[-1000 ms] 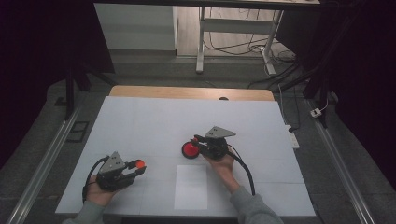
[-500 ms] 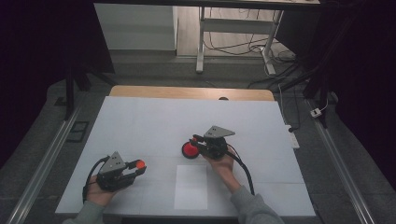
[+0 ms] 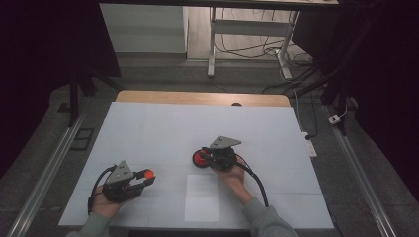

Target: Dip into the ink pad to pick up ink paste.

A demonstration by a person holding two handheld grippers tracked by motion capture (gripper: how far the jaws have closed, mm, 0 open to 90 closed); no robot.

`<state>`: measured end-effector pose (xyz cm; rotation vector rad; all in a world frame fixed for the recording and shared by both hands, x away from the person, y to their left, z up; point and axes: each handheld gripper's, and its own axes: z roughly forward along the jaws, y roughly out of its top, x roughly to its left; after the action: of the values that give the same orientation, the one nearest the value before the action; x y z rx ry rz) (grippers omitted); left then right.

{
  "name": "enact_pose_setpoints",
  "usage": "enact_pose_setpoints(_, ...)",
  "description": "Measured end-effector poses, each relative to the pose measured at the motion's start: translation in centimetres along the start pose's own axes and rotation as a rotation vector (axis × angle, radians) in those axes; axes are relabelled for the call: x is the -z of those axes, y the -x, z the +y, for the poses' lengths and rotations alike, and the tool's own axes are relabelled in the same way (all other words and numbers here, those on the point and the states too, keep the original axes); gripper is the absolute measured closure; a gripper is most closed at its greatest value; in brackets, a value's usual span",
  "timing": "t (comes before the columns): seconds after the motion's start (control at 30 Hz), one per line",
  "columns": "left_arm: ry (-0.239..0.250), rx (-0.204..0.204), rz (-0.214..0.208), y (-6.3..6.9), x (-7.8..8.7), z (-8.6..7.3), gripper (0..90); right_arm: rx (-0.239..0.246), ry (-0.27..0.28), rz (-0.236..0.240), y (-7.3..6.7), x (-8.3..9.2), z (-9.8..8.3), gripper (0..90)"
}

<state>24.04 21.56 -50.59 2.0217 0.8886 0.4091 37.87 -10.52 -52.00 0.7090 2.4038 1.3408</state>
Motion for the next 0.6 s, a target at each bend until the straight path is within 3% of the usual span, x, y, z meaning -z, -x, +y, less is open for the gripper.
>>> enact_pose_setpoints(0.6, 0.003, -0.004, -0.001, 0.03, 0.07, 0.0, 65.1, 0.015, -0.029, -0.017, -0.12, -0.41, -0.37, 72.4)
